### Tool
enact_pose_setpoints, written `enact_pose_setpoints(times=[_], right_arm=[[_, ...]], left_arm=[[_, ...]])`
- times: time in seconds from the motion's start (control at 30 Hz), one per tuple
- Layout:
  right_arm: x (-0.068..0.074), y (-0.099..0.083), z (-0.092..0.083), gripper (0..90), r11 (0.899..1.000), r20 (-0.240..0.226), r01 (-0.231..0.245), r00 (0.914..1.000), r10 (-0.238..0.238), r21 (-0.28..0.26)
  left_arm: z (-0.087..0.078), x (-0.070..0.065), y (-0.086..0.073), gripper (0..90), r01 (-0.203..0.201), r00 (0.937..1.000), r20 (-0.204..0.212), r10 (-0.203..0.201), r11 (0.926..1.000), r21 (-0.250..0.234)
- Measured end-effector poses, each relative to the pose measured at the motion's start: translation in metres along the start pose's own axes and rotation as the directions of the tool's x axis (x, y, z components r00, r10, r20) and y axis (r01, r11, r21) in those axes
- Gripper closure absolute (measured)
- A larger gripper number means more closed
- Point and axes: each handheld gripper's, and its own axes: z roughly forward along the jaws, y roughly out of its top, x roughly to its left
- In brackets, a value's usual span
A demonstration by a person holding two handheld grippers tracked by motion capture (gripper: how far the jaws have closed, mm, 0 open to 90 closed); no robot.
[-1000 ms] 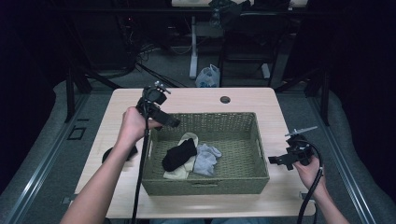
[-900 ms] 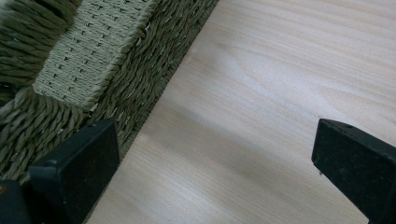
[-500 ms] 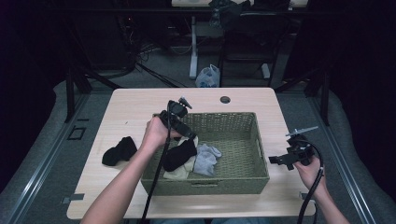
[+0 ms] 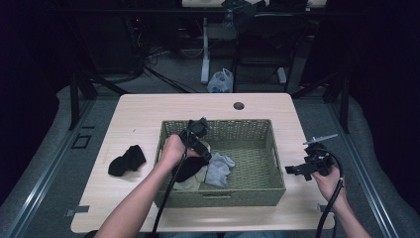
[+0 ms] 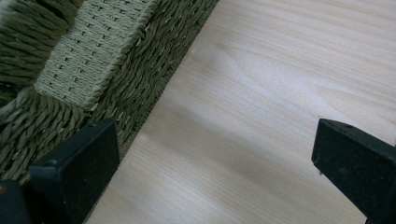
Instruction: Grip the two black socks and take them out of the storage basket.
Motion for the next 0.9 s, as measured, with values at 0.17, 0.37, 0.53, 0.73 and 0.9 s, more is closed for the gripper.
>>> enact_pose_setpoints(times=[0.17, 0.37, 0.53, 0.73, 0.9], right_arm=[[0.000, 0.000, 0.000, 0.3, 1.000, 0.001, -0.005, 1.0000, 0.005, -0.004], [0.001, 0.000, 0.001, 0.3, 1.000, 0.005, -0.004, 1.0000, 0.004, -0.002], [0.000, 0.000, 0.001, 0.3, 1.000, 0.003, -0.001, 1.0000, 0.001, 0.002], [0.001, 0.000, 0.001, 0.3, 1.000, 0.007, -0.002, 1.0000, 0.002, 0.000], [0.000, 0.000, 0.002, 0.3, 1.000, 0.005, -0.002, 1.0000, 0.002, 0.007]], left_arm=[[0.015, 0.003, -0.003, 12.6, 0.009, 1.0000, 0.000, -0.009, 0.9989, 0.046], [0.025, 0.003, -0.005, 20.5, -0.005, 1.0000, -0.002, 0.005, 0.9949, 0.101], [0.024, 0.009, -0.008, 48.7, 0.018, 0.9997, -0.014, -0.017, 0.9967, 0.079], [0.018, 0.011, -0.010, 76.0, 0.010, 0.9995, -0.031, -0.008, 0.9984, 0.056], [0.011, 0.008, -0.013, 85.8, -0.016, 0.9993, -0.033, 0.017, 0.9996, 0.023]])
